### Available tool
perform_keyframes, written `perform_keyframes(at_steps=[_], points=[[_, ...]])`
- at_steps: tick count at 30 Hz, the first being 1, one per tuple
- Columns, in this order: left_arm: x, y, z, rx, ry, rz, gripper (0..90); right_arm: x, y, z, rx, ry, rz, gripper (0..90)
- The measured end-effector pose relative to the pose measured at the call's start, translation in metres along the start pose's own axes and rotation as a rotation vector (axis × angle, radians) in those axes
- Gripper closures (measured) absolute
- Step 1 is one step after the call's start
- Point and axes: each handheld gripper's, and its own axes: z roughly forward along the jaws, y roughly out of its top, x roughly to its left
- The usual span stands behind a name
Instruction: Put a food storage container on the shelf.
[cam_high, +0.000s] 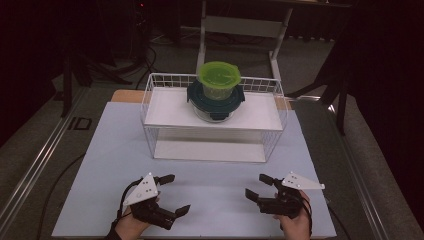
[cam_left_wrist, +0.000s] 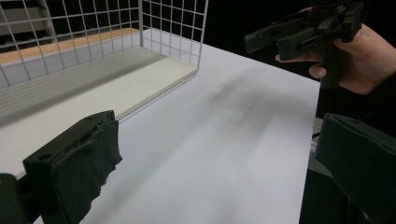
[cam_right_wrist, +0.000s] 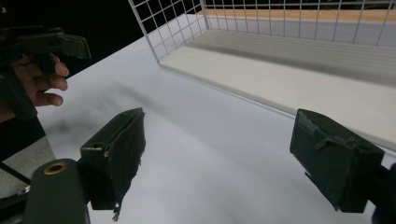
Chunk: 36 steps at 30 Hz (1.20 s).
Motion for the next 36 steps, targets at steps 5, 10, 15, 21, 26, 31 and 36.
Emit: perform_keyframes(at_steps=[5, 10, 15, 21, 26, 31, 36], points=[[0.001, -0.008, -0.003, 0.009, 0.009, -0.008, 0.5, -0.003, -0.007, -0.007, 0.005, -0.007, 0.001, 17.6], [0.002, -0.015, -0.010, 0.016, 0.030, 0.005, 0.4, -0.006, -0.014, -0.013, 0.012, -0.016, -0.003, 17.6], [0.005, -0.023, -0.015, 0.028, 0.044, -0.016, 0.5, -0.011, -0.020, -0.020, 0.008, -0.024, -0.004, 17.5], [0.009, -0.026, -0.020, 0.008, 0.067, -0.001, 0.5, -0.016, -0.026, -0.026, 0.010, -0.036, -0.002, 17.6], [0.013, -0.031, -0.020, 0.006, 0.081, -0.007, 0.5, -0.024, -0.032, -0.028, 0.010, -0.040, -0.007, 17.6], [0.016, -0.032, -0.021, -0.012, 0.090, -0.022, 0.5, -0.026, -0.034, -0.027, 0.004, -0.033, -0.005, 17.6], [0.016, -0.032, -0.022, -0.032, 0.094, -0.029, 0.5, -0.023, -0.036, -0.020, 0.041, -0.023, -0.032, 17.6]])
